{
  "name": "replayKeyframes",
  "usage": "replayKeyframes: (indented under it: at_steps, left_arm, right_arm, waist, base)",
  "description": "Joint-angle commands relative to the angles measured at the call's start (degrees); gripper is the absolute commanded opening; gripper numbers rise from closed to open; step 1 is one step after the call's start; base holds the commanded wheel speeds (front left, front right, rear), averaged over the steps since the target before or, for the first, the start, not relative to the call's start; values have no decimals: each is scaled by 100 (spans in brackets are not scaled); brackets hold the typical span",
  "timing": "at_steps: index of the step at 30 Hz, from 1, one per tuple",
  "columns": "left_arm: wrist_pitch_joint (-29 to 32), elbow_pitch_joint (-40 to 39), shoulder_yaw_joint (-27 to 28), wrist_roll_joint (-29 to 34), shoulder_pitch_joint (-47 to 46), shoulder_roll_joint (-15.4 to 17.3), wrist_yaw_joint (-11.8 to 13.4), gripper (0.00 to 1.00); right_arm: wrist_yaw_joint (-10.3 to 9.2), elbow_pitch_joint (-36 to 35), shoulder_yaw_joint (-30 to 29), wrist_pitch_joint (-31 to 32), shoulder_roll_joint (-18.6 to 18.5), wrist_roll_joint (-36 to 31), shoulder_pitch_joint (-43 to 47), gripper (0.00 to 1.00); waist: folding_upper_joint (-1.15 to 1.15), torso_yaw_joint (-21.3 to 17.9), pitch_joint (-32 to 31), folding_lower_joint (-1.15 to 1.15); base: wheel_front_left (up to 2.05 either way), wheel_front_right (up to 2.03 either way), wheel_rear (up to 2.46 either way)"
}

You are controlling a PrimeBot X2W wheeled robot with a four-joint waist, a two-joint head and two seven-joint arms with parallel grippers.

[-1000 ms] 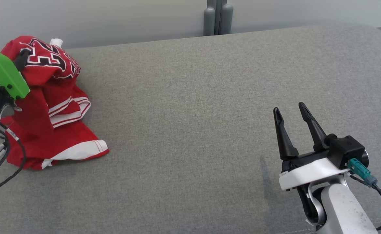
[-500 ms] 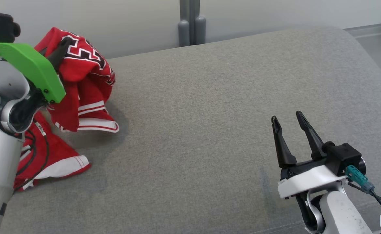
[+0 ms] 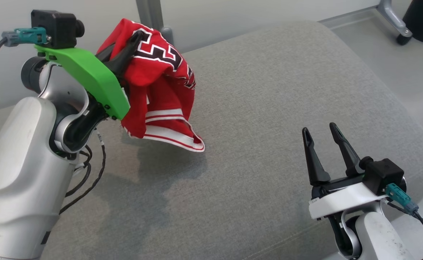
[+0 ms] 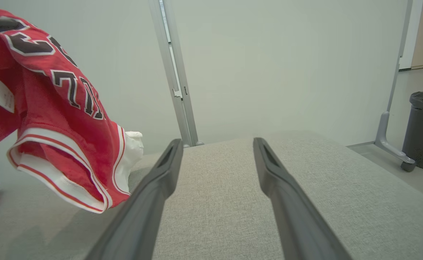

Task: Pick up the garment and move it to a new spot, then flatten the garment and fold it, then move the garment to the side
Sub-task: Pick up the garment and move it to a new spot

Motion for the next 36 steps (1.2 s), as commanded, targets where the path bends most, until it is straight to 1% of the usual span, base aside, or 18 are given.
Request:
replayKeyframes:
  at_steps: [1,5,10,17,20,22,23,24,26,31,36]
  left_arm:
    - [-105,-84,31,-16,-71,-46,7,0]
    - [-285,-71,87,-78,-23,-141,19,0]
    - [-396,199,81,-80,293,-58,35,0]
    - [-1046,1005,107,223,913,148,140,0]
    - [-1362,1371,9,477,1089,142,217,0]
    - [-1594,1777,-115,664,1210,95,299,11]
    - [-1656,1917,-150,699,1227,61,304,19]
    - [-1742,2045,-162,725,1226,15,317,34]
    - [-1905,2290,-185,757,1197,-73,304,100]
    - [-2199,2722,-267,729,1051,-320,147,100]
    - [-2606,2856,-316,816,927,-403,68,100]
  right_arm:
    - [1,-31,-21,-10,-8,21,-16,100]
    - [1,-73,-111,-10,0,19,10,100]
    - [1,-113,-152,-11,6,39,2,100]
    - [1,-119,-170,-11,2,-7,-37,100]
    - [1,-109,-169,-11,4,-61,-37,100]
    - [1,-90,-147,-11,3,-78,-39,100]
    - [1,-83,-138,-11,3,-90,-35,100]
    - [1,-78,-136,-11,3,-103,-31,100]
    - [1,-71,-136,-11,1,-116,-28,100]
    - [1,-59,-128,-11,-13,-135,-39,100]
    - [1,-47,-151,-11,-66,-160,9,100]
  waist:
    - [0,-416,91,0]
    - [0,-587,218,0]
    - [0,-611,324,0]
    - [0,-458,367,0]
    - [0,-342,328,0]
    - [0,-231,292,0]
    - [0,-196,282,0]
    - [0,-161,277,0]
    - [0,-94,278,0]
    - [0,73,289,0]
    - [0,242,224,0]
  base:
    - [0,0,0]
    - [0,0,0]
    - [0,0,0]
    - [0,0,0]
    - [0,0,0]
    - [0,0,0]
    - [0,0,0]
    - [0,0,0]
    - [0,0,0]
    - [0,0,0]
    - [0,0,0]
